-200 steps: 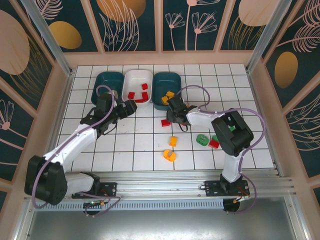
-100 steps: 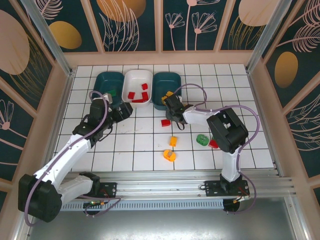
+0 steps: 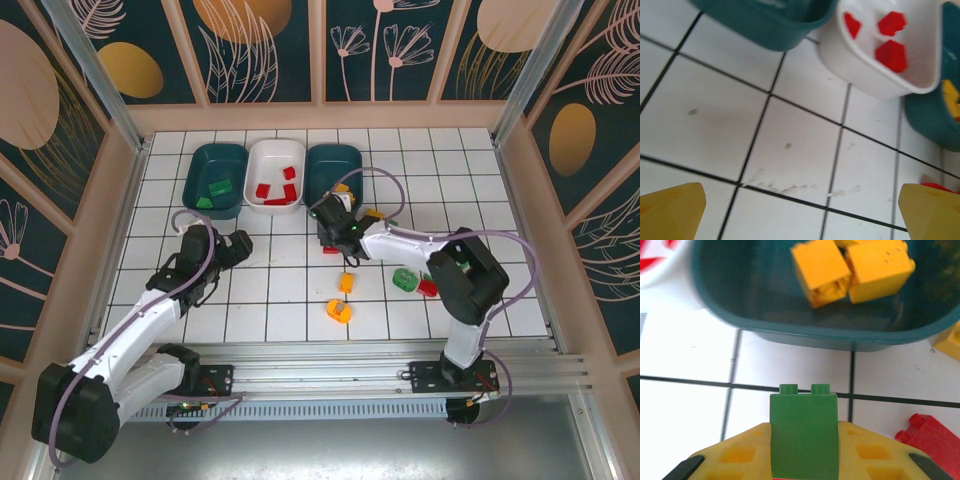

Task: Sort the legos into containers by color

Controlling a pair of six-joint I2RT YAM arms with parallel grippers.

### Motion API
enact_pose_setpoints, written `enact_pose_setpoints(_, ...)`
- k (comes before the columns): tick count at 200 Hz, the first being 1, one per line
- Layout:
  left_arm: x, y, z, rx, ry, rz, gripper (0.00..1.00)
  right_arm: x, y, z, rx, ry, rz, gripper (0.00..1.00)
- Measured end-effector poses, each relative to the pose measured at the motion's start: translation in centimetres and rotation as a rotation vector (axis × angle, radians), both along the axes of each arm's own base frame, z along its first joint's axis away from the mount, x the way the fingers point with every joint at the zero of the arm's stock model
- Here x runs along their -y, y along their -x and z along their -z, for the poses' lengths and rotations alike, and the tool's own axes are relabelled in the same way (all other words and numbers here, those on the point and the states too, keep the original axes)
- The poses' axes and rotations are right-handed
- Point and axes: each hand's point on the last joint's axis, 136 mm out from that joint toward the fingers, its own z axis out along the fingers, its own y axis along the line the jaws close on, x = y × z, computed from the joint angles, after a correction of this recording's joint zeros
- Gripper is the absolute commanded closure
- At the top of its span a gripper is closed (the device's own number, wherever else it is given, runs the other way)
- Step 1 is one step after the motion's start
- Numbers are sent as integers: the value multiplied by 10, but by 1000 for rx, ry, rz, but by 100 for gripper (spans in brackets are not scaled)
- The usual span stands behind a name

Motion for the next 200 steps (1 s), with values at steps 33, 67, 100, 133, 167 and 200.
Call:
enact_pose_setpoints(33, -14, 15, 37, -79, 49, -76, 1, -47, 7, -32, 37, -83, -90, 70)
enact_pose_setpoints(67, -16, 39, 72, -128, 241, -123, 3, -119, -3, -53, 59, -223, -209, 70)
enact_pose_setpoints(100, -3, 42, 70, -128, 367, -93, 5, -171, -17, -49, 53, -307, -306, 70)
enact_pose_setpoints(133, 6, 48, 68, -133, 420, -49, 5, -214, -30, -43, 58, -364, -398, 70)
enact_pose_setpoints(167, 13, 50, 64, -134, 449, -18, 5, -244, -40, -44, 85, -405, -472, 70)
enact_pose_setpoints(200, 17, 52, 66, -155, 464, 1, 5, -269, -51, -57, 120, -454, -522, 67)
